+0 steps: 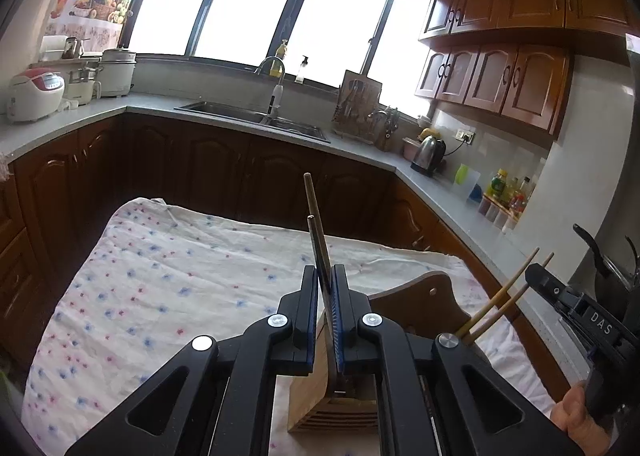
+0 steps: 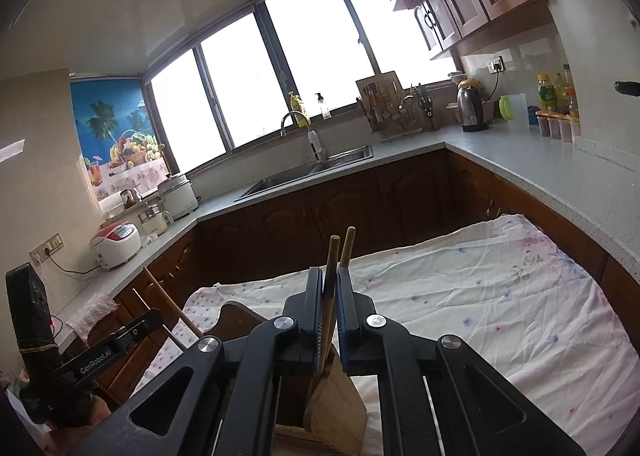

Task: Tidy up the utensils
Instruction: 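Withdraw the left tool and reach toward the next chopstick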

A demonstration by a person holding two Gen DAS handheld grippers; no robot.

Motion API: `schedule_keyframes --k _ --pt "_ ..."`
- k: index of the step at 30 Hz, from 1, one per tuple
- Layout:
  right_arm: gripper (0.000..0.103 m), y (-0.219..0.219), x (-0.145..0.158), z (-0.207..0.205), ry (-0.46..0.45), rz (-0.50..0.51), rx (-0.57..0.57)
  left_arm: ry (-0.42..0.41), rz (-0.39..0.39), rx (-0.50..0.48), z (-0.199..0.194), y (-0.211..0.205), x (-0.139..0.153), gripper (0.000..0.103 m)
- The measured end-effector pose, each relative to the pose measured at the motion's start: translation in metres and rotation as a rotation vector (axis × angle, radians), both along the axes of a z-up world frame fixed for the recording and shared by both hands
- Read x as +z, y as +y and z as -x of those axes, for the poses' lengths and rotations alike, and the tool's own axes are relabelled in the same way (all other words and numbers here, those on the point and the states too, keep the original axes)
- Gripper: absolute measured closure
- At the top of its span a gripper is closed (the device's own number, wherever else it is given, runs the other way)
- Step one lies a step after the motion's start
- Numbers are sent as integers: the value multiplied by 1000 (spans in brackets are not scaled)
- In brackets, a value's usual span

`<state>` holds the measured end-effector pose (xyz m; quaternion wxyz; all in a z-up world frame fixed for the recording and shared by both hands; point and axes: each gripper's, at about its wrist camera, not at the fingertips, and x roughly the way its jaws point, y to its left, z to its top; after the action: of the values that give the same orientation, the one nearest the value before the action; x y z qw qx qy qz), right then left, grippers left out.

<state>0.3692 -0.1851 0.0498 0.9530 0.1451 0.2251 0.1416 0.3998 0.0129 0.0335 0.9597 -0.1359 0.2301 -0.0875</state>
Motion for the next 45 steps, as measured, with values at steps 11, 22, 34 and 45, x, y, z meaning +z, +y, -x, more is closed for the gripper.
schedule_keyframes --k 11,22,34,45 --pt "54 -4 7 9 -8 -44 26 8 10 16 8 2 6 65" --pt "3 -22 32 60 -92 -97 31 -3 -16 68 63 19 12 12" --pt "3 -42 21 117 -35 -69 27 -4 -15 63 143 28 16 8" --pt "3 -60 -1 156 51 -45 1 75 -2 26 190 27 3 8"
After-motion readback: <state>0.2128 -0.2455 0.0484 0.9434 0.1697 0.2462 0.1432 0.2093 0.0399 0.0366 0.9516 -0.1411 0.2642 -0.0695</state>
